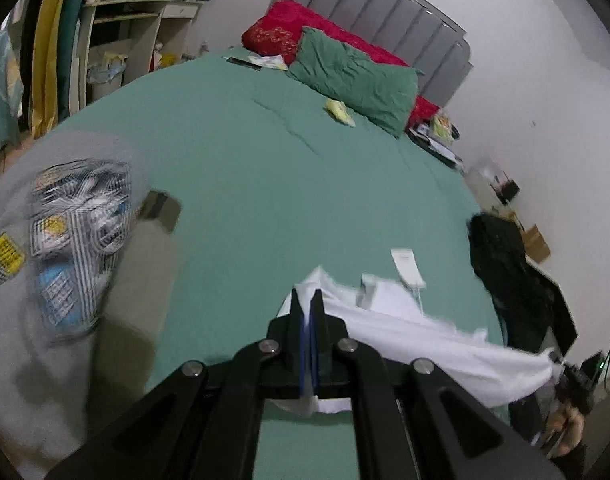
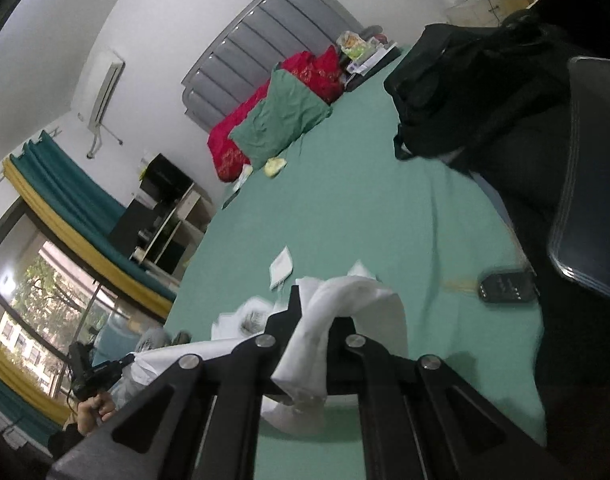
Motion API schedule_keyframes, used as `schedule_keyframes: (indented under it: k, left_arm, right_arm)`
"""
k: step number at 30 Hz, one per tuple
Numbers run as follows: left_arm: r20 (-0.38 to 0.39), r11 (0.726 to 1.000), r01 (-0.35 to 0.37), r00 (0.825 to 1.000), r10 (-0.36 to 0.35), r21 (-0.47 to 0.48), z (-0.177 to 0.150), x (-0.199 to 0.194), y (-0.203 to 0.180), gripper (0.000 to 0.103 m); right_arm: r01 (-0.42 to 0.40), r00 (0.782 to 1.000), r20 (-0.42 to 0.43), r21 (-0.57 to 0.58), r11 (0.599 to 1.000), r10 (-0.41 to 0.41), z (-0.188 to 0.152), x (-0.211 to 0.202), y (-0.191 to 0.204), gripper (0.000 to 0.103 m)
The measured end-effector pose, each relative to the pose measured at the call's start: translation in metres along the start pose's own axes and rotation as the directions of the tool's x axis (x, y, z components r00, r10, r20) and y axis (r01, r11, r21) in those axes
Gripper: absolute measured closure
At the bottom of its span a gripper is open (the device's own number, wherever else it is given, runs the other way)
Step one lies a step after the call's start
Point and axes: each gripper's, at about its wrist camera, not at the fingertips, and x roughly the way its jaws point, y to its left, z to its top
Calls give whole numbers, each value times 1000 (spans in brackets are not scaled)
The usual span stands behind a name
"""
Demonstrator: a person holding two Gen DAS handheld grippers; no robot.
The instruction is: Fold large clothes
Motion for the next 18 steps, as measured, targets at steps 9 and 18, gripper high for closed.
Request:
schedule_keyframes:
  k: [9, 18]
  left_arm:
    - [-99, 974, -51, 995, 29, -219, 37, 133, 32, 43]
    - [-178, 988, -44, 981, 70, 146, -19, 129, -20, 35]
  right_arm:
    - [193, 981, 10, -13, 981, -193, 32, 125, -46, 39]
    - [138, 990, 30, -436, 889, -140, -16, 124, 19, 28]
